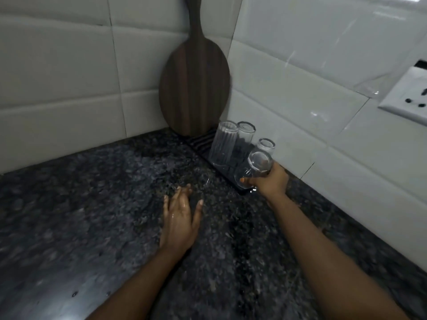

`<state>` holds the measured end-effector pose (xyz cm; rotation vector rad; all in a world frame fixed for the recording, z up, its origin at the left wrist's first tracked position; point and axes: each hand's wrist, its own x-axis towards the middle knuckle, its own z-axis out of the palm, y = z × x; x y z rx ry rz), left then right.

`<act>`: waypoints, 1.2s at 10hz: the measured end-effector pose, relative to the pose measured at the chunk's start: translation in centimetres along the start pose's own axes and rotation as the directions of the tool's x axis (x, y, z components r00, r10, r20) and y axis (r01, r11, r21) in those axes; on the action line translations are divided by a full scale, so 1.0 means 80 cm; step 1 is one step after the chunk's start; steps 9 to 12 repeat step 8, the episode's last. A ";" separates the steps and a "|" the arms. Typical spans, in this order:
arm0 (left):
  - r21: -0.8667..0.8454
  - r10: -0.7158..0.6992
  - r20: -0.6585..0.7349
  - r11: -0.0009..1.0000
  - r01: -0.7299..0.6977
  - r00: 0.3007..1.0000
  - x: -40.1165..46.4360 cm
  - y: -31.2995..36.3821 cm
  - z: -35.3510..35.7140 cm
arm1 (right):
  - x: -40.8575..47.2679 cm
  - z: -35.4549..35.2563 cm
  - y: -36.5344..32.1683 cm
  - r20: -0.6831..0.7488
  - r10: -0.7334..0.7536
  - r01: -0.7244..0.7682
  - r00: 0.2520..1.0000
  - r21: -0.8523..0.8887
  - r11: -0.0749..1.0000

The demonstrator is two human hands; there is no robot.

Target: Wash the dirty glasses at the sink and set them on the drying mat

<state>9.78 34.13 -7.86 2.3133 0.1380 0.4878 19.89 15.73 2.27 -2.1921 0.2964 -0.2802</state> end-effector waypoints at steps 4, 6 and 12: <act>0.072 0.004 0.041 0.997 -0.007 0.999 0.000 -0.001 0.004 | 0.043 0.019 -0.011 0.094 0.076 -0.065 0.993 -0.118 0.991; 0.069 0.008 0.052 0.998 -0.012 0.999 0.000 0.001 0.002 | 0.041 0.019 -0.006 0.074 0.094 -0.082 0.993 -0.149 0.985; 0.111 -0.016 0.085 0.994 0.006 0.996 0.000 0.001 0.005 | 0.029 0.019 -0.006 0.078 0.097 -0.082 0.992 -0.176 0.981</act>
